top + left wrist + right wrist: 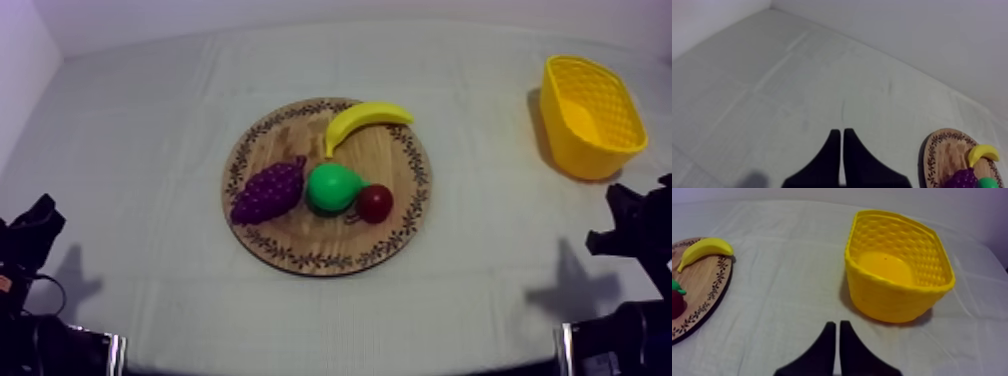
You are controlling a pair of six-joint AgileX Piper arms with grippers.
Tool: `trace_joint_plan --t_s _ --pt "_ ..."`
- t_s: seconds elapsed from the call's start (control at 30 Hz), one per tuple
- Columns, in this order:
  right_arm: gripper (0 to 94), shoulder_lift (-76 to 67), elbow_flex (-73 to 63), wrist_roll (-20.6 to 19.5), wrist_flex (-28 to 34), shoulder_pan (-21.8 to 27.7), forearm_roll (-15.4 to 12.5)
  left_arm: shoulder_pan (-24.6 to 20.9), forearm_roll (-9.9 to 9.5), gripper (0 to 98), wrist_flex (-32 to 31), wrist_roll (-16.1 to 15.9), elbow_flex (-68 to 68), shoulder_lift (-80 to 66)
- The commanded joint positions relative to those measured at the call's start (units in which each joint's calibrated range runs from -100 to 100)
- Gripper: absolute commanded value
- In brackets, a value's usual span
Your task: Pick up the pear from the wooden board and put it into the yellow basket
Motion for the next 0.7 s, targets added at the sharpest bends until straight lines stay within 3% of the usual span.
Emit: trace_joint_plan --t_s 0.0,0.27,0.47,0.67 --pt "0.4 0.0 0.0 0.0 0.0 0.0 0.0 0.0 -0.02 0.1 0.0 0.0 0.0 0.0" --pt "0.4 0.0 0.0 0.0 0.0 0.0 0.0 0.0 -0.02 0.1 0.0 0.0 0.0 0.0" --pt "0.3 0.0 0.0 -5.0 0.0 -0.4 0.0 0.0 -0.02 0.1 0.0 0.0 0.0 0.0" --pt "0.3 0.0 -0.7 -4.4 2.4 -2.3 0.0 0.0 -0.02 0.1 0.0 0.0 0.0 0.0"
